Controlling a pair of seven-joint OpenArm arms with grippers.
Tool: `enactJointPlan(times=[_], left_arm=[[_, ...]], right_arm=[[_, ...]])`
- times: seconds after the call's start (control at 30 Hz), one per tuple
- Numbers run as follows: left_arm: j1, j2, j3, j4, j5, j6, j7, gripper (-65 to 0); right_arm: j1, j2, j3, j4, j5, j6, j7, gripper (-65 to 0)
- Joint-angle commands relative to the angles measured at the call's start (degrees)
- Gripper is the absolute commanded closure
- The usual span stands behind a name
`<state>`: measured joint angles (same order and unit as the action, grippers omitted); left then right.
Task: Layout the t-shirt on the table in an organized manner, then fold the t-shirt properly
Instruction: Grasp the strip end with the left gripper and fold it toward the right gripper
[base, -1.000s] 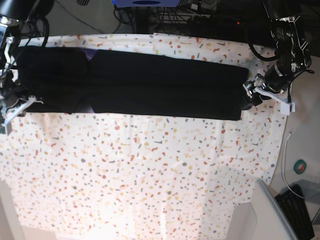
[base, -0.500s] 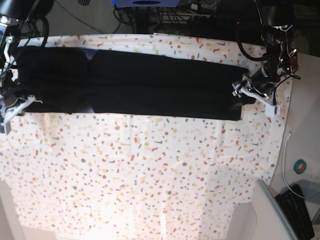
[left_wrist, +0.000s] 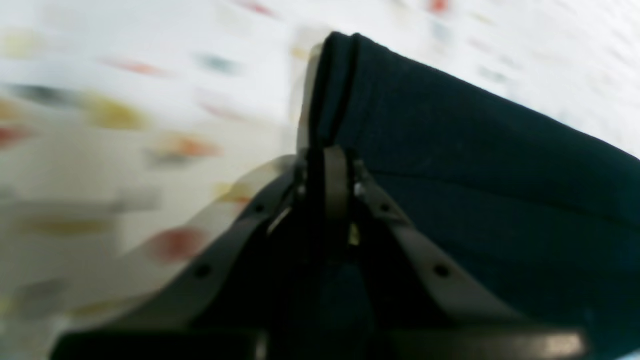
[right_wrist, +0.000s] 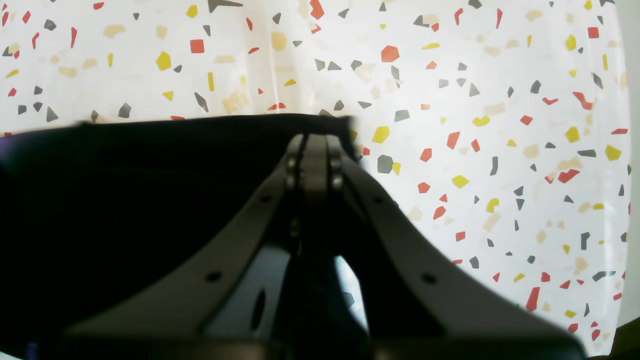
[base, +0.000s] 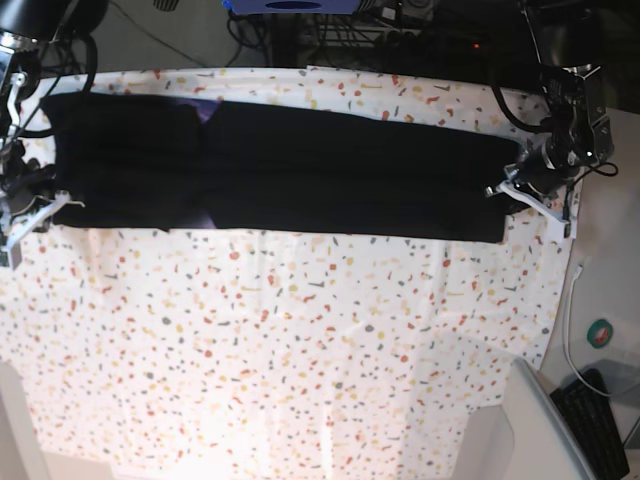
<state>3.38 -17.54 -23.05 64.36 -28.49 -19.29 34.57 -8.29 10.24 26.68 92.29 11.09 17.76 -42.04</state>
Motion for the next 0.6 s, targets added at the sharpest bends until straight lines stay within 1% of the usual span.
enactJointPlan(times=[0.0,0.07,0.2,0.27,0.33,0.43,0.5,0.57], left_arm=[[-0.08,-1.58,-0.29,3.20,-0.30,0.87,-0.68,0.0],[1.68,-1.58,-0.29,8.57,-0.30,2.63,-0.59,0.0],[6.16,-1.23,-0.03,19.11,-0.30,4.74,-0.50,0.0],[8.89,-0.35,0.67,25.18,-0.30,7.90,-0.41,0.0],[10.65,1.06,2.43,29.40,-0.21,10.01,-0.41,0.0],[13.19,2.46,6.65,34.85,-0.21,11.86,-0.41,0.0],[14.07,3.78,9.64,36.70,-0.21,13.09,-0.41,0.0],[14.25,4.92,12.37,37.40,-0.21,15.46,-0.41,0.0]], right_arm=[[0.60,0.79,0.36,1.29,0.12,-0.04,1.12,0.0],[0.60,0.79,0.36,1.29,0.12,-0.04,1.12,0.0],[0.60,0.79,0.36,1.29,0.12,-0.04,1.12,0.0],[0.60,0.79,0.36,1.29,0.12,-0.04,1.12,0.0],[0.60,0.79,0.36,1.29,0.12,-0.04,1.12,0.0],[0.69,0.79,0.36,1.29,0.12,-0.04,1.12,0.0],[0.78,0.79,0.27,1.29,0.12,-0.04,1.12,0.0],[0.78,0.79,0.27,1.29,0.12,-0.04,1.12,0.0]])
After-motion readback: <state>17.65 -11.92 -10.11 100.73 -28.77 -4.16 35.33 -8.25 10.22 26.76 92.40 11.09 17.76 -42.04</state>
